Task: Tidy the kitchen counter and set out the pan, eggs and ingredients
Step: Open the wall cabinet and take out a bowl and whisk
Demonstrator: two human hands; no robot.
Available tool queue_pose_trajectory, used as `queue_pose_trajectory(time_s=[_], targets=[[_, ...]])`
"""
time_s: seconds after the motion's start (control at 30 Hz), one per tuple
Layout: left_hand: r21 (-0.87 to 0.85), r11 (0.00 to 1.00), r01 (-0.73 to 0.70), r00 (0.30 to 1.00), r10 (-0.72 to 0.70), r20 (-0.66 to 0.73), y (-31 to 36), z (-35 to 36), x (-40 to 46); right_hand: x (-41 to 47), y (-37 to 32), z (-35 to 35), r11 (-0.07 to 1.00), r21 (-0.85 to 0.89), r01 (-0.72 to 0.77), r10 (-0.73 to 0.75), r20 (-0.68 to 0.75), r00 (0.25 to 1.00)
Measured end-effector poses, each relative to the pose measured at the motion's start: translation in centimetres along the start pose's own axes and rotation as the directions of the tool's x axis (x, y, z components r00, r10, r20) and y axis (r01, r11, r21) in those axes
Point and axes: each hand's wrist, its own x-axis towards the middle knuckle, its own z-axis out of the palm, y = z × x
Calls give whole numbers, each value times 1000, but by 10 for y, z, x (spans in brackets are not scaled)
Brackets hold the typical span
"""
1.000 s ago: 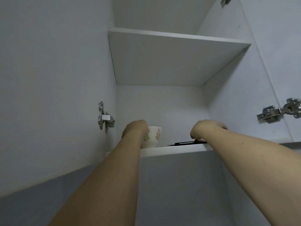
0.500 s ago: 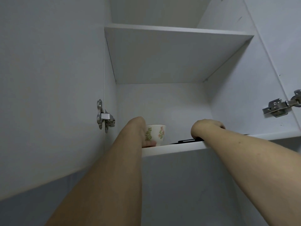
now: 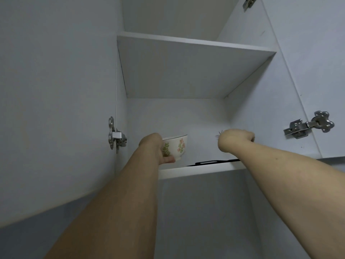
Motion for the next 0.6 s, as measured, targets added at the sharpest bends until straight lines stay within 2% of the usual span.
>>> queue_pose_trajectory(time_s=[0.13, 0.2, 0.33, 0.47, 0.6], targets=[[-53, 995, -84, 995, 86, 42, 7, 5, -19, -11, 14, -21, 968, 235, -86, 118, -124, 985], [-74, 990, -119, 991, 123, 55, 8, 8, -34, -19, 21, -28, 916, 384, -119, 185, -140, 973], [-85, 988, -133, 987, 139, 79, 7, 6, -70, -53, 37, -39, 810, 573, -127, 258, -154, 954], [-84, 983, -163, 985, 167, 38, 0, -1, -115, -101, 61, -50, 738, 664, -120, 289, -150, 946], [-73, 989, -132, 991, 134, 23, -19, -19, -177, -166, 90, -64, 713, 683, -157, 294, -88, 952]])
